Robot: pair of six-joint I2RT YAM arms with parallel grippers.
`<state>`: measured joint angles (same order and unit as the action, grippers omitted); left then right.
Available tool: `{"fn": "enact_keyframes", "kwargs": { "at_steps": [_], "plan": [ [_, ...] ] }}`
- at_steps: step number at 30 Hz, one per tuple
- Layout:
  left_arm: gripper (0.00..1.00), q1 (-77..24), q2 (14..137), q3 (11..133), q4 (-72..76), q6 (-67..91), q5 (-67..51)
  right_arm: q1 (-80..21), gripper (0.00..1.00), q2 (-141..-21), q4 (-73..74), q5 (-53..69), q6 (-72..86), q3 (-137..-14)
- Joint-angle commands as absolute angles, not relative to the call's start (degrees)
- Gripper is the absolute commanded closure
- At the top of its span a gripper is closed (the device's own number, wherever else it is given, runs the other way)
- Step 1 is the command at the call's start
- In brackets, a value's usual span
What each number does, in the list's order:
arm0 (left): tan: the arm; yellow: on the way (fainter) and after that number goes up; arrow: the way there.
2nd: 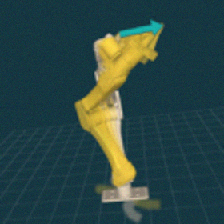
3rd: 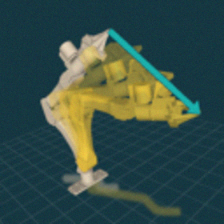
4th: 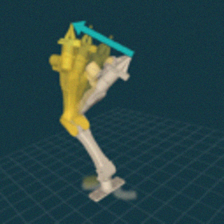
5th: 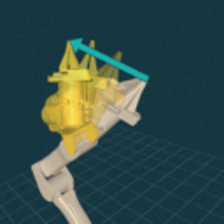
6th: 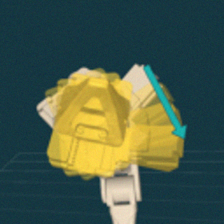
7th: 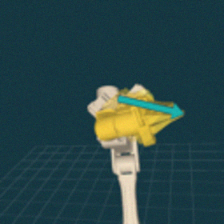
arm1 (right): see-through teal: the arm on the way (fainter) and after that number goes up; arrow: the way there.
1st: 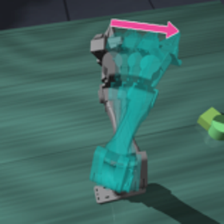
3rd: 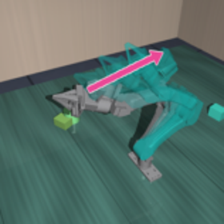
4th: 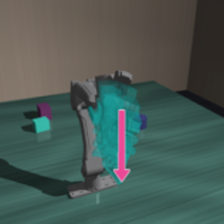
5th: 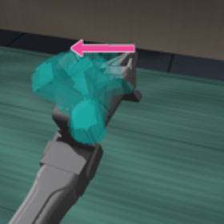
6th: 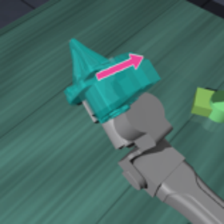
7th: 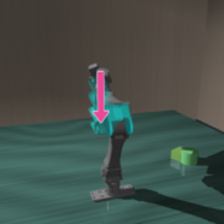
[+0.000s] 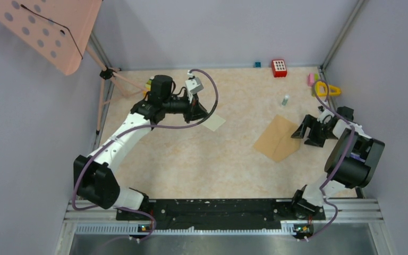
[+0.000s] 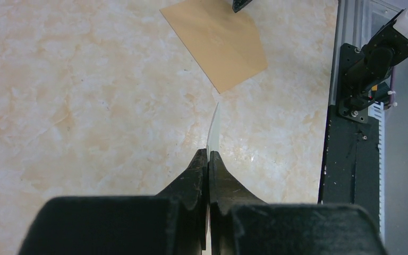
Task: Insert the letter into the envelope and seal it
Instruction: Move the envelope to the center of the board.
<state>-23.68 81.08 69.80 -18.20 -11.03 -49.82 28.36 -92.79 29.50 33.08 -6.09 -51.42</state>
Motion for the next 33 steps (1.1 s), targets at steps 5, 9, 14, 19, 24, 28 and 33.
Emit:
{"fn": "enact_keyframes", "kwargs": {
  "at_steps": [5, 9, 14, 19, 24, 28, 33],
  "plan": [
    [1.00, -23.03, 78.42, 70.34, -16.37, -10.75, -49.44, 27.64, 0.22, -97.57, 27.74, 34.80, -4.31, -52.32],
    [1.00, -22.86, 78.38, 70.87, -17.34, -11.18, -49.01, 24.50, 0.22, -98.28, 27.06, 34.73, -3.47, -52.73],
    [1.00, -22.58, 78.40, 71.25, -17.84, -11.51, -48.79, 19.88, 0.22, -99.71, 24.96, 34.36, -0.67, -53.97],
    [1.00, -22.50, 78.65, 71.25, -18.28, -11.64, -48.71, 14.03, 0.22, -102.58, 23.01, 33.74, 3.07, -56.86],
    [1.00, -22.17, 78.63, 71.28, -19.03, -12.41, -48.21, 6.63, 0.22, -105.73, 21.64, 32.50, 6.38, -60.05],
    [1.00, -21.68, 78.37, 71.02, -19.74, -12.73, -48.08, 1.88, 0.22, -106.78, 22.20, 30.88, 5.78, -61.75],
    [1.00, -21.51, 77.87, 70.38, -20.24, -13.04, -47.71, 3.17, 0.21, -104.07, 23.57, 26.49, 3.36, -61.33]
  ]
}}
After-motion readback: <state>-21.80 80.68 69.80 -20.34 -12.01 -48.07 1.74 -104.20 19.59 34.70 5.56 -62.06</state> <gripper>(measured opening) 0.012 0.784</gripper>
